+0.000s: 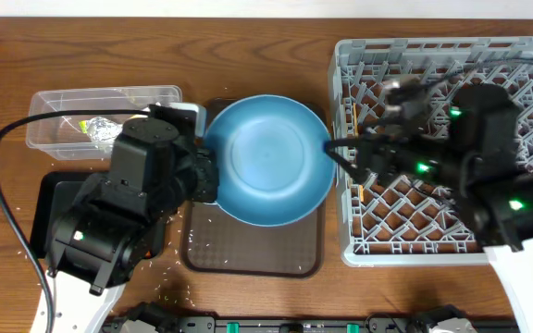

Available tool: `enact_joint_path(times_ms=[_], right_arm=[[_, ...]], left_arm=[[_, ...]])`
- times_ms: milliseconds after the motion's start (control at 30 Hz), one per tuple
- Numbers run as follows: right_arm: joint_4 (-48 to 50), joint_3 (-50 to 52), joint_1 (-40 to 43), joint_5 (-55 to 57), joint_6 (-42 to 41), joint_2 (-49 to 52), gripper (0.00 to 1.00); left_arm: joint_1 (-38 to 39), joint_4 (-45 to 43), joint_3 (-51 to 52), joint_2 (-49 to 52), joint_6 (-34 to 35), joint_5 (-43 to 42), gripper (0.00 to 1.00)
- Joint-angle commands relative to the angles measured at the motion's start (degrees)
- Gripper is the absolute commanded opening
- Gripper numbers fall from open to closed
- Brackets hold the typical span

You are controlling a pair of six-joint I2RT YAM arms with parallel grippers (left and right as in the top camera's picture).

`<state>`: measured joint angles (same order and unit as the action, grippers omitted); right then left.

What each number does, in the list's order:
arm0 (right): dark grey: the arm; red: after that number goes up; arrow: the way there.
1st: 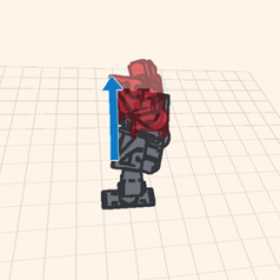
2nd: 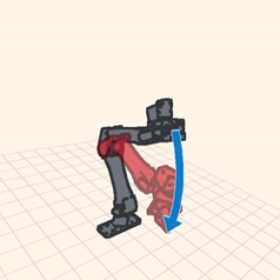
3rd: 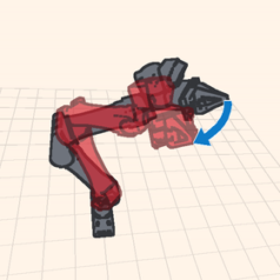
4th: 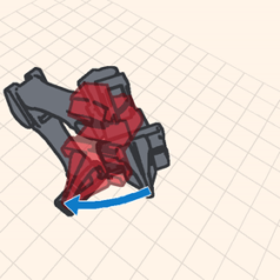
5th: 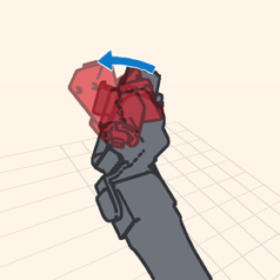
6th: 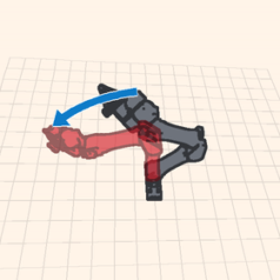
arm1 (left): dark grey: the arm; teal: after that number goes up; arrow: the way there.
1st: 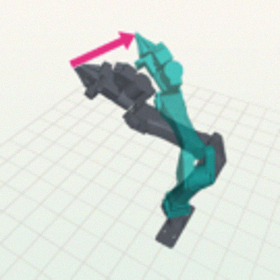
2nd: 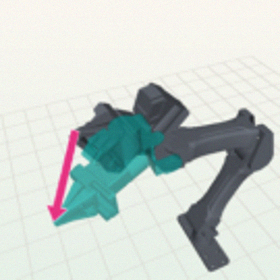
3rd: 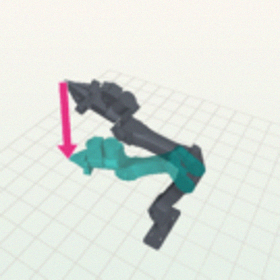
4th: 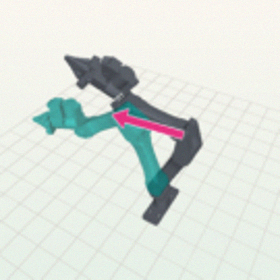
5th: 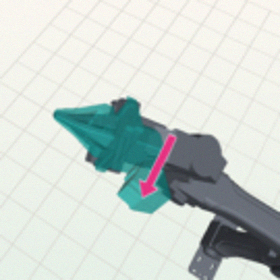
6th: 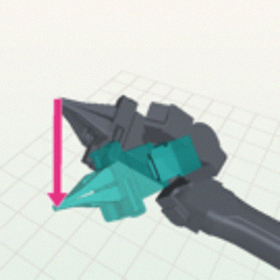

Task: Sort waste into correct bins and load items into the dishwasher rack
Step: 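Lift blue plate with left gripper and pass it to right gripper, then carry blue plate with right gripper and stand it in the rack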

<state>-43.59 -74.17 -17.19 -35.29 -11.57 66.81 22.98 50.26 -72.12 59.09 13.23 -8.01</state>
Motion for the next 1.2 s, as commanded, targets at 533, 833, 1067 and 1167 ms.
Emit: enact_joint_path(times_ms=[533,833,1067,1167], right_arm=[[2.0,0.0,-7.4,12.4,-3.6,6.2,0.01],[0.1,0.0,-7.4,27.5,-3.6,3.7,0.01],[-4.1,0.0,-6.8,43.9,-4.3,1.4,0.01],[-7.6,0.0,-4.8,57.7,-4.7,0.3,0.01]], left_arm=[[2.2,-5.9,-1.4,-0.2,-0.5,-1.2,0.22],[2.2,-6.4,-1.4,-0.3,-0.5,-1.2,0.98],[2.2,-7.2,-1.4,-0.5,-0.6,-1.2,0.98],[2.2,-7.3,-1.4,-1.0,-0.6,-1.2,0.98]])
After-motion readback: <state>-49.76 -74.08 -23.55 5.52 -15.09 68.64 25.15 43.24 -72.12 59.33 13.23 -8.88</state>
